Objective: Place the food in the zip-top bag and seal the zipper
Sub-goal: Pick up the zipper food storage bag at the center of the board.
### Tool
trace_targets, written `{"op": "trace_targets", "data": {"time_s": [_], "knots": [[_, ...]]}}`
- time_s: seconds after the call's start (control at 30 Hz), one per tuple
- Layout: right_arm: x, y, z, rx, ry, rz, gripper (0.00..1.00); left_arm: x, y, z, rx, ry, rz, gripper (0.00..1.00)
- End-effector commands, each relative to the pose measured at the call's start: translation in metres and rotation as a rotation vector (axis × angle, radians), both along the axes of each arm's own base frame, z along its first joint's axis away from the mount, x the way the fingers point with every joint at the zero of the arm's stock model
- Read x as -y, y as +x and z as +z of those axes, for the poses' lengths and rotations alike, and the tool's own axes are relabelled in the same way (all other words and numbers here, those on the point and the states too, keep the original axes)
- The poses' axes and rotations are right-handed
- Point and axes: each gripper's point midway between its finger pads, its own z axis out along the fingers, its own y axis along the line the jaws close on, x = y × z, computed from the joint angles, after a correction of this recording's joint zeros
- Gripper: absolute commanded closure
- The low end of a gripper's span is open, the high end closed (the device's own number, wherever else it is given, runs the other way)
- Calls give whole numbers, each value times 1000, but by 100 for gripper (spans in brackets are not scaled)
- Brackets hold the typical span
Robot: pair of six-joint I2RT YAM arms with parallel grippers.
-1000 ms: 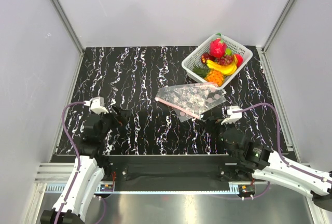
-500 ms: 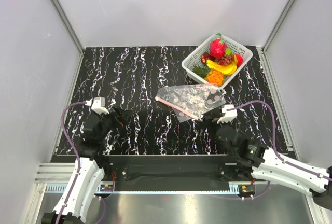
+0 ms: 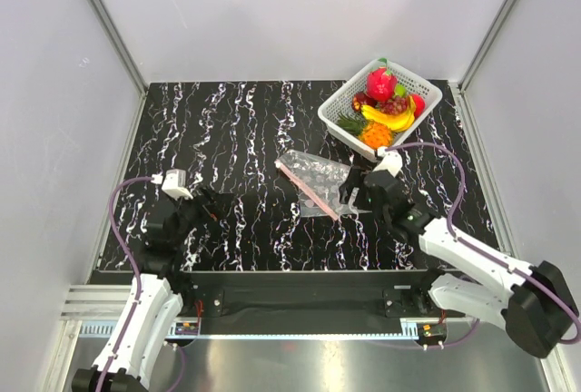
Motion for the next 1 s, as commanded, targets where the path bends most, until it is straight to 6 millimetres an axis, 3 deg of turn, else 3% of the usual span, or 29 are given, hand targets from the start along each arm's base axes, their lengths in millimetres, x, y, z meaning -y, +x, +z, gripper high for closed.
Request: {"op": "trace_targets", "data": {"time_s": [0.0,0.17,0.3,0.33,0.4,0.43,0.5,0.53,0.7,0.73,0.8,0.83,0.87,0.97], "knots": [[-27,17,25,-3,160,12,14,5,3,14,65,4,-32,1],[-39,13,20,-49,234,36,15,6,2,14,65,5,-37,1],[-38,6,12,-74,193,75,19,7,2,15,69,6,-40,1],[-54,1,12,-86,203,178,22,7,3,15,69,7,-36,1],[-66,1,17,-80,133,306,30,8,3,15,68,8,-42,1],[-68,-1,2,-138,80,334,32,8,3,15,66,8,-40,1],[-70,8,4,-134,8,365,39,9,3,14,64,10,-42,1],[-71,10,-7,-162,-30,377,39,8,4,14,60,13,-40,1],[-82,26,-12,-157,-168,416,38,8,3,14,63,12,-38,1],[-82,27,-21,-165,-235,402,38,8,3,14,61,12,-38,1],[-88,34,-18,-144,-303,413,42,8,3,13,57,14,-38,1],[-89,34,-29,-172,-349,423,44,9,4,14,59,13,-40,1],[-96,38,-23,-148,-379,426,47,9,4,13,57,14,-40,1],[-93,43,-42,-180,-500,434,52,9,4,12,53,14,-41,1]]}}
